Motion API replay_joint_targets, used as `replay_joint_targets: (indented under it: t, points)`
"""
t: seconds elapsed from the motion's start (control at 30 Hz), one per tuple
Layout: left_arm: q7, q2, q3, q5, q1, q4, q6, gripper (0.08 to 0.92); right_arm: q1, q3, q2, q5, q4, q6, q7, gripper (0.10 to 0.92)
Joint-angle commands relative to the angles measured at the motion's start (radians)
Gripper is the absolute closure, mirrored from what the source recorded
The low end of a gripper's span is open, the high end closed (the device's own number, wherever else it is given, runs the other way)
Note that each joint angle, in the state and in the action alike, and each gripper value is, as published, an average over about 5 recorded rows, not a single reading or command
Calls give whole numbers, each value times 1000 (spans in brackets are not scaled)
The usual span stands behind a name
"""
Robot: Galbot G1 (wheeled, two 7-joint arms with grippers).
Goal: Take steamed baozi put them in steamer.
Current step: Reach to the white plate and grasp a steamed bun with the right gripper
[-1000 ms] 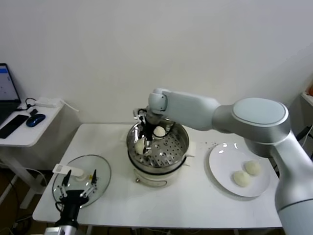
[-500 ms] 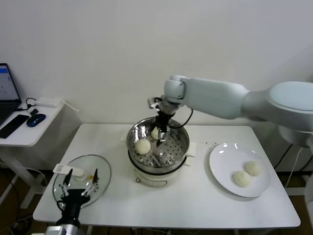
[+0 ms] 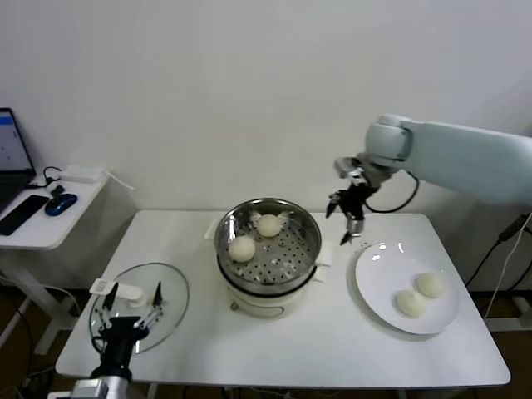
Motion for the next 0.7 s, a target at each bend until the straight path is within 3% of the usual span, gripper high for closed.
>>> replay_joint_targets:
  t: [0.03, 0.37, 0.7]
  points:
    - [0, 2, -9, 10, -5, -3, 5, 177, -229, 165, -290, -293, 46, 61, -25, 203]
    - [0, -5, -7, 27, 10, -15, 5, 177, -549, 456, -363, -424, -15, 87, -29, 203]
    - [-1, -15, -6, 37, 22, -16, 2, 177, -730, 608, -337, -545, -75, 113, -25, 203]
